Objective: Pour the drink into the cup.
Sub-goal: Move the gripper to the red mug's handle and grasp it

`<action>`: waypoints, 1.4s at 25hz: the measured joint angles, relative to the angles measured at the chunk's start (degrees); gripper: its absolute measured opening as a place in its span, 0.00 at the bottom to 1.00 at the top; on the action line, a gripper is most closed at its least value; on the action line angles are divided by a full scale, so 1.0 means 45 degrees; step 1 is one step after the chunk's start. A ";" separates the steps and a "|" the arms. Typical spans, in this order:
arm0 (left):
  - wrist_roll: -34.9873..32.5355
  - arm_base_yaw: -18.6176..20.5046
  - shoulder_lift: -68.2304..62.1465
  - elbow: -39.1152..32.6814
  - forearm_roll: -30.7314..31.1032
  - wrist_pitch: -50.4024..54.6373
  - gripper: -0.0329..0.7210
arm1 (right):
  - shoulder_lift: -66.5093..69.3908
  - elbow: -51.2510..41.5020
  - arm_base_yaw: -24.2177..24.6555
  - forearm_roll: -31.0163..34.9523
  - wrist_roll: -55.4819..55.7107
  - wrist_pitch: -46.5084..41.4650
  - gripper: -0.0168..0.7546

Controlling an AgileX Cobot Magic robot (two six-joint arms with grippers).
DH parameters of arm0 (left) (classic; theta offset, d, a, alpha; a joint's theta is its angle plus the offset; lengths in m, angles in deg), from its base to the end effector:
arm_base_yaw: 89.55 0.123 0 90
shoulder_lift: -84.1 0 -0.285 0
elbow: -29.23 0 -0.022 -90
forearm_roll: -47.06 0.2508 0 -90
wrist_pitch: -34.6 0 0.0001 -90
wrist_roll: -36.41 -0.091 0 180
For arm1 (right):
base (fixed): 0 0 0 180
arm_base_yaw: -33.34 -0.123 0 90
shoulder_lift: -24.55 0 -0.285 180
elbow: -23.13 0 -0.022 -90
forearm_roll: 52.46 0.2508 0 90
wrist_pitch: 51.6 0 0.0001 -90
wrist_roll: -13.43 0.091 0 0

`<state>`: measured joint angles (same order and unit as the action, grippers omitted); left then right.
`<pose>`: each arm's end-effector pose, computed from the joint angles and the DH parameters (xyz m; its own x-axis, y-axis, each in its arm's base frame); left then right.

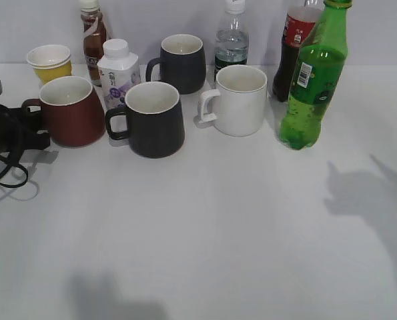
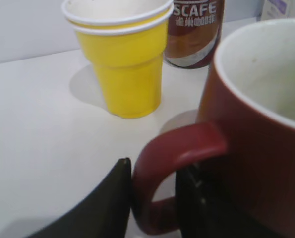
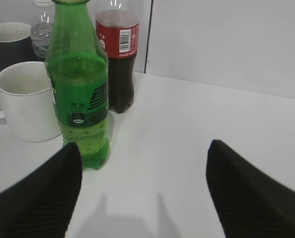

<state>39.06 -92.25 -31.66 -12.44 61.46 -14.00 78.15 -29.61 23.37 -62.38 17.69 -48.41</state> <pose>0.3234 -0.0322 0.1262 -0.3079 0.1342 -0.9419 0.2611 0.9639 0.0520 0.1636 0.0296 0.2821 -0.2058 -0.1361 -0.9691 -0.2036 0.9746 -0.0936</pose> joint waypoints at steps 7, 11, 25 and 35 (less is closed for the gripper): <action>-0.0057 0.0852 0.0000 0.0000 0.0526 -0.0167 0.37 | 0.0000 0.0000 0.0000 -0.0004 0.0000 0.0000 0.78; -0.0082 0.1143 0.0000 0.0000 0.1318 -0.0386 0.37 | 0.0000 0.0000 0.0000 -0.0015 0.0000 0.0000 0.78; -0.0096 0.1143 -0.1058 0.1344 0.1764 -0.0645 0.32 | 0.0000 0.0000 0.0000 -0.0015 0.0000 0.0014 0.78; -0.0117 0.1143 -0.1608 0.1878 0.2043 -0.1105 0.12 | 0.0077 0.0000 0.0000 -0.0015 0.0000 0.0417 0.78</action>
<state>38.53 -87.11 -38.90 -3.99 70.65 -18.97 78.50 -29.61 23.37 -62.45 17.69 -46.53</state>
